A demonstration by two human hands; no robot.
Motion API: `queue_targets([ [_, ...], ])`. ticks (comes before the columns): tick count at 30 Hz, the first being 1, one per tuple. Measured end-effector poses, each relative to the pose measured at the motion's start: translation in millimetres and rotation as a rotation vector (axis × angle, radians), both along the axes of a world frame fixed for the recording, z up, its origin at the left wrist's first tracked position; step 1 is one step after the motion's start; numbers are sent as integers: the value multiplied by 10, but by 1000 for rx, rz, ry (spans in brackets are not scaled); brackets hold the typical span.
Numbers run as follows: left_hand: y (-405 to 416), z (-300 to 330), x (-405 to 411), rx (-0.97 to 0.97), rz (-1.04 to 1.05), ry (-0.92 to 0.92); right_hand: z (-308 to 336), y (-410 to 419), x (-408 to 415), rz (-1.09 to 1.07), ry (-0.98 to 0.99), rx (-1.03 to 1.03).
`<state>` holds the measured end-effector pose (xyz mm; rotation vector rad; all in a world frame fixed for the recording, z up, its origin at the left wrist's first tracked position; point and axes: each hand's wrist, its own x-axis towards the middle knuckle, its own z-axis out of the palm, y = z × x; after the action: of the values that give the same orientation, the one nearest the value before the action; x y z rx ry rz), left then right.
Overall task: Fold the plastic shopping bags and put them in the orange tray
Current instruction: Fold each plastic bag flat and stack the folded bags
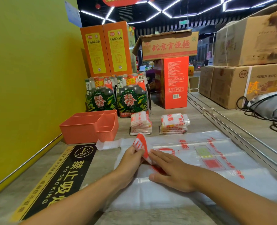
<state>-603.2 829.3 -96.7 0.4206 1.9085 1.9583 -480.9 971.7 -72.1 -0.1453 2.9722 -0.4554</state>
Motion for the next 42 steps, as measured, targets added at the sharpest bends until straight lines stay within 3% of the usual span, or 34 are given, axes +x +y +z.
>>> queue_targets([
  [4,-131,79,-55,-101,244,202,10,21,33,15,6,32],
  [7,-233,147,-87,-153,277,368,-10,51,65,-3,-3,49],
  [11,-297,76,-149,-279,128,631,-18,32,69,-9,-48,61],
  [16,-358,-131,-252,-720,-211,1073,-36,44,50,-9,-40,50],
  [23,-360,-67,-182,-1017,-405,1028,-28,49,55,-5,-42,40],
  [31,-348,-48,-153,-1112,-504,999,-17,29,12,2,87,-10],
  [36,-371,-21,-127,-1108,-482,933,-84,-13,-40,16,0,49],
  [42,-393,-37,-182,-1129,-253,733,-91,-22,-28,4,13,71],
])
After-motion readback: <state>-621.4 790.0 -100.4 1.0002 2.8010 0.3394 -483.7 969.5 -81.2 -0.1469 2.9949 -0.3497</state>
